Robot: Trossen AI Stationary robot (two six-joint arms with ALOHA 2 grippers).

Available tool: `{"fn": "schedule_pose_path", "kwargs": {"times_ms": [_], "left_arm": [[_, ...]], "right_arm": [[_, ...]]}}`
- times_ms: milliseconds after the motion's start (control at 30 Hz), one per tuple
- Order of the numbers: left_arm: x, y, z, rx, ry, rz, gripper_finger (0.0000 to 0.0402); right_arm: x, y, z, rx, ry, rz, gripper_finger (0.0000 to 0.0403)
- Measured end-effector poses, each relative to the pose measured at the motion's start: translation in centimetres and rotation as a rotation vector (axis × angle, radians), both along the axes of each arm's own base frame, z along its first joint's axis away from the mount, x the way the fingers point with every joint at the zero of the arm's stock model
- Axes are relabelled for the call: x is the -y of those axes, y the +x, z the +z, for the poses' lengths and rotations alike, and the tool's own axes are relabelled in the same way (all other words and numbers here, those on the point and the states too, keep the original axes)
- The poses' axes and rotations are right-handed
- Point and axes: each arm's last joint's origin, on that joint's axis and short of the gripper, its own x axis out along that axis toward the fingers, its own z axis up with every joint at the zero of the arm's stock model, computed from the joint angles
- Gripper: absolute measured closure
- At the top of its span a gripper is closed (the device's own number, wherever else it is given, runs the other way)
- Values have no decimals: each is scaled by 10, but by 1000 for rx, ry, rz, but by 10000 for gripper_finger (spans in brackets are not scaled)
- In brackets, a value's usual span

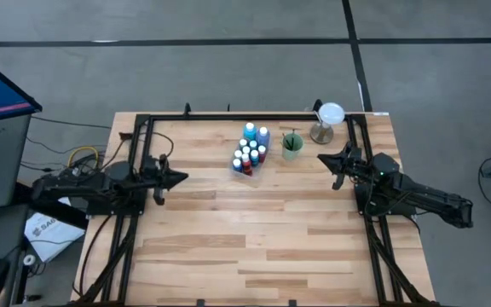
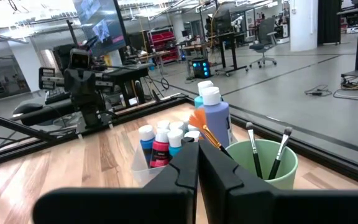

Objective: Pick & Place Paint Supplies
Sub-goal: Return to Home Position

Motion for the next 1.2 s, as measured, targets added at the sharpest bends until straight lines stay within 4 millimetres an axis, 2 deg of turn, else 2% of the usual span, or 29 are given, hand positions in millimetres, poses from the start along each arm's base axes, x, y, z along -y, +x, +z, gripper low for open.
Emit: {"fn": "schedule_pose_path", "kwargs": {"times_ms": [67, 233, 467, 1200], "left_arm": [[2, -1, -6, -8, 4, -11, 401], [6, -3, -5, -2, 82, -57, 401], [6, -3, -4, 9, 26, -62, 401], [6, -3, -3, 23, 26, -62, 401]], "right_arm": [[0, 0, 0, 0, 0, 0, 397], [0, 0, 0, 0, 0, 0, 397], [0, 0, 0, 0, 0, 0, 397], [0, 0, 0, 0, 0, 0, 397]]}}
